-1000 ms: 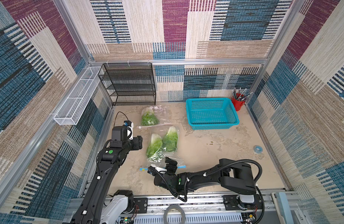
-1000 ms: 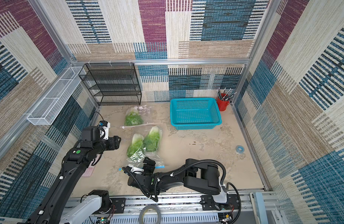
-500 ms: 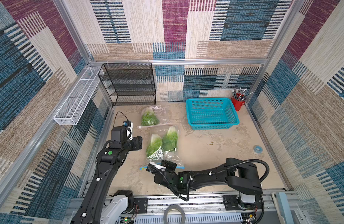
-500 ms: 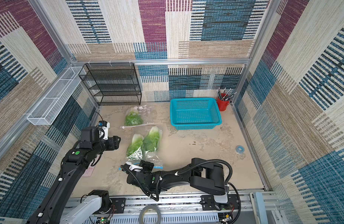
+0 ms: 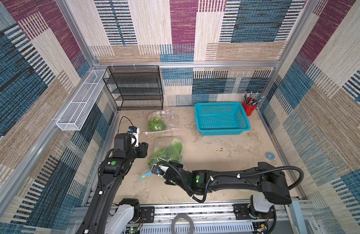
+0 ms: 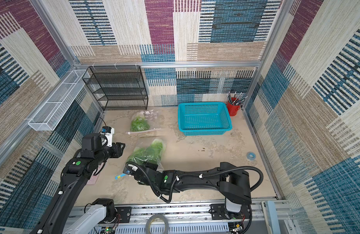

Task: Open the zip-top bag and take out the chinese cabbages
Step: Adjust the zipper food storage bag at the center of the board.

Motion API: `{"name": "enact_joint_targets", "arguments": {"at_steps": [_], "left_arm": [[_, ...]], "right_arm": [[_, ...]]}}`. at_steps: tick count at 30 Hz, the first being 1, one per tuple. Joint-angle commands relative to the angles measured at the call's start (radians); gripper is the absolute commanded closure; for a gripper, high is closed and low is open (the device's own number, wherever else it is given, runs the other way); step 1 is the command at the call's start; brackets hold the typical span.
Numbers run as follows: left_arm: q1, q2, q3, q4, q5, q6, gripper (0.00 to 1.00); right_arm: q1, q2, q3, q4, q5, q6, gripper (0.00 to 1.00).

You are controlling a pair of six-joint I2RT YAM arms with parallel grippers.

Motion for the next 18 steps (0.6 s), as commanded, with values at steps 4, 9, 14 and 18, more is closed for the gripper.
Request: {"name": "enact_joint_targets", "arguments": {"at_steps": [4,9,14,18], "left_arm": [[0.001,-0.047,-0.013,0.052,0.109,0.007,0.54],[0.001,-0.126,-0.041,0.111,0.140,0.012,0.58],[0.001,-0.232,-0.100,0.204,0.215,0.018,0.62],[0.001,-0.286,-0.130,0.250,0.264,0.018,0.67]], "right_arm": [[-0.082,-0.014,0.080,-0.130,-0.241,0.021,1.00],[-0.142,-0.041,0.123,-0.183,-0.355,0.023,1.00],[-0.217,-0.076,0.150,-0.224,-0.467,0.036,1.00],[-0.261,-0.088,0.165,-0.249,-0.507,0.034,1.00]]}}
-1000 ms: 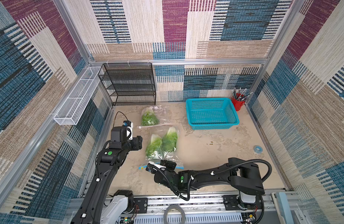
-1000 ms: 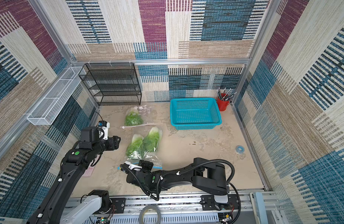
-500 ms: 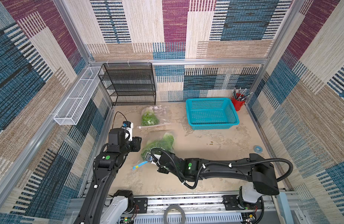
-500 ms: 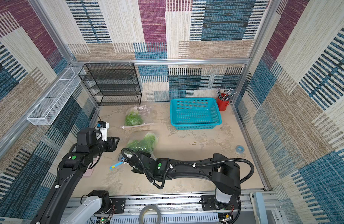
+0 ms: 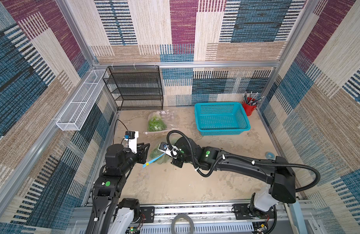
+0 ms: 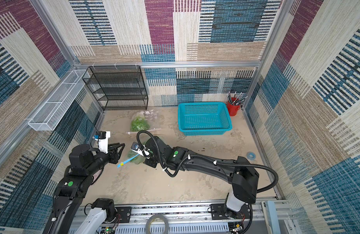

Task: Open the zip-top bag and take out the chinese cabbages
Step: Adjust the zipper food storage bag at the center of the board.

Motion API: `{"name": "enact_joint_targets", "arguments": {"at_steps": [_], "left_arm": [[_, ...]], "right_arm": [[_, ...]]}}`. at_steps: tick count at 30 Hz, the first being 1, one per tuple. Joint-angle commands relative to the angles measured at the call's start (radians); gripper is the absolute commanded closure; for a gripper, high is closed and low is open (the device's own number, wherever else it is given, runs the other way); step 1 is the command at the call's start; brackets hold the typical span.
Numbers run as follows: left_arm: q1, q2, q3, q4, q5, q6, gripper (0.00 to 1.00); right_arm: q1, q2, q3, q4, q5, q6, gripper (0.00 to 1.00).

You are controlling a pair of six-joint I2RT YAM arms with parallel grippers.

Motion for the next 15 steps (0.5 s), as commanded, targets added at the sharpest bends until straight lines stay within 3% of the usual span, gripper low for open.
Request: {"name": "enact_joint_targets", "arguments": {"at_steps": [1,8,15], "left_arm": [[0.001,-0.021,-0.012,0.089,0.082,0.016,0.67],[0.001,-0.012,-0.020,0.121,0.174,0.026,0.68],[0.001,-0.024,-0.026,0.131,0.242,0.040,0.69]], "right_arm": [[-0.028,-0.013,0.023,-0.025,-0.086,0.017,1.00],[-0.106,-0.042,0.045,-0.072,-0.135,0.019,1.00],[-0.146,-0.102,0.049,-0.073,-0.259,0.006,1.00]]}}
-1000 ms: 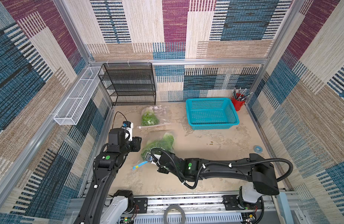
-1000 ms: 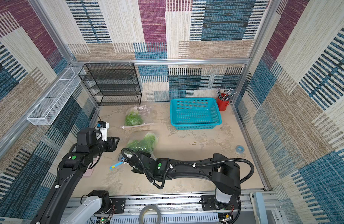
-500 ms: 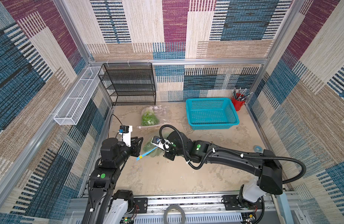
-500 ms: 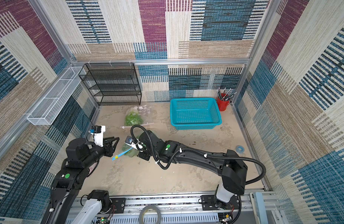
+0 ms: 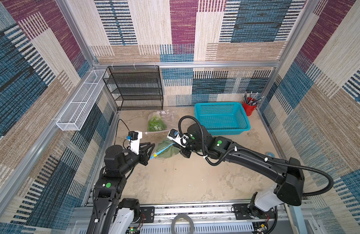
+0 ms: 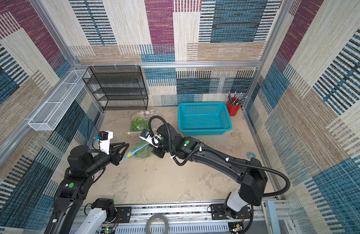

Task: Open the zip-top bag and take out the chinese cabbages
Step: Adjust the zipper food storage bag at the center of the board.

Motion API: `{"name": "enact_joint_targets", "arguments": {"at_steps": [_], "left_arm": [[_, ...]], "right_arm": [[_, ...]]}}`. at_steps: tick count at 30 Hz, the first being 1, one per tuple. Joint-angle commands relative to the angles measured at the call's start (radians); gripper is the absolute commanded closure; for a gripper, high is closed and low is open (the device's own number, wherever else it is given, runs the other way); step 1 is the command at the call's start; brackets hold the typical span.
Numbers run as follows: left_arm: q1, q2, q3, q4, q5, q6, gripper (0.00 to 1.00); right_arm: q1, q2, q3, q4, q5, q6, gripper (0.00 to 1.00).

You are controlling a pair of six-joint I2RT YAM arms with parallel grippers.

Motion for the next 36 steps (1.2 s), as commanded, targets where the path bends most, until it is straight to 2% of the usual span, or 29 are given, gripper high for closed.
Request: {"name": "enact_joint_targets", "arguments": {"at_steps": [1,7,15,18,28,36], "left_arm": [[0.001,-0.027,-0.016,0.061,0.056,0.026,0.70],[0.001,-0.098,-0.035,0.081,0.047,0.043,0.82],[0.001,-0.141,-0.047,0.086,0.064,0.058,0.82],[0.001,-0.142,-0.048,0.092,0.112,0.056,0.82],[0.001,-0.221,-0.078,0.137,0.084,0.047,0.67],[0.001,-0.259,-0.084,0.120,0.097,0.082,0.63]], "right_arm": [[-0.014,-0.019,0.010,0.015,-0.106,0.000,1.00],[-0.029,-0.017,0.020,0.039,-0.128,0.016,1.00],[-0.073,0.023,0.105,-0.020,-0.146,0.056,1.00],[-0.088,0.033,0.120,-0.041,-0.163,0.062,1.00],[-0.131,0.065,0.168,-0.110,-0.220,0.061,1.00],[-0.151,0.090,0.203,-0.145,-0.260,0.050,1.00]]}}
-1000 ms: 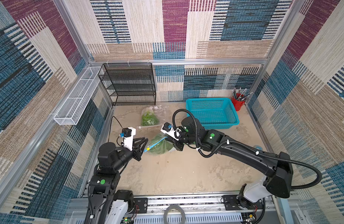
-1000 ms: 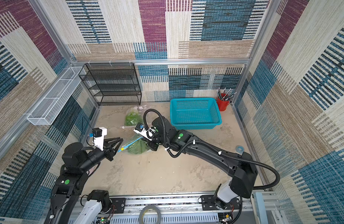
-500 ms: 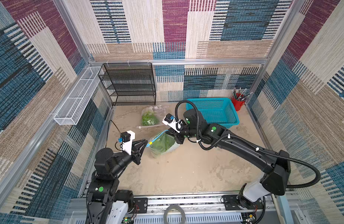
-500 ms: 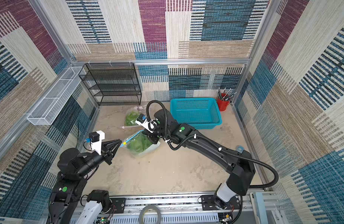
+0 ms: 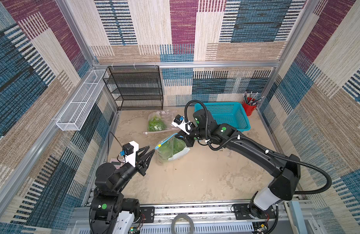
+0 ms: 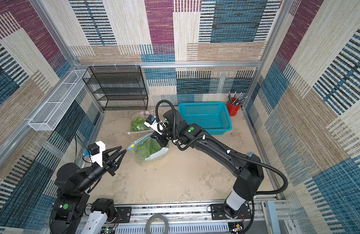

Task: Open the zip-top bag and take out the chinese cabbages
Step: Adjust the zipper food storage bag at the center of the board.

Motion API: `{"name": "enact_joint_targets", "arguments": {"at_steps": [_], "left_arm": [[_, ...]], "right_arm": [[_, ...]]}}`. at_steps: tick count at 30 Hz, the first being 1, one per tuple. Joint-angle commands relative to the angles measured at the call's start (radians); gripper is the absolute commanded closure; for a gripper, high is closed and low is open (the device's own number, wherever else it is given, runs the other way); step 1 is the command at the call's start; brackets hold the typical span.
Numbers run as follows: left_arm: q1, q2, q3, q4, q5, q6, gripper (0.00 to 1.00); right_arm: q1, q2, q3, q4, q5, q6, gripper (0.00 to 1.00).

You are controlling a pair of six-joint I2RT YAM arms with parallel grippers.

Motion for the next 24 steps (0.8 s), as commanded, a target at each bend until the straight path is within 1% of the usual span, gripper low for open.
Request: {"name": "enact_joint_targets", "arguments": {"at_steps": [1,7,13,24], "left_arm": [[0.001,-0.003,-0.001,0.010,0.022,0.049,0.62],[0.001,0.031,0.001,0.006,0.058,0.062,0.59],[0.001,0.041,-0.015,0.031,0.055,0.059,0.60],[0.001,0.093,-0.024,0.080,0.096,0.033,0.68]], "right_arm": [[-0.005,0.009,0.017,-0.011,-0.038,-0.005,1.00],[-0.010,0.017,0.031,-0.013,-0.084,-0.003,1.00],[-0.019,0.029,0.033,-0.022,-0.108,-0.012,1.00],[-0.028,0.038,0.028,-0.020,-0.163,-0.020,1.00]]}}
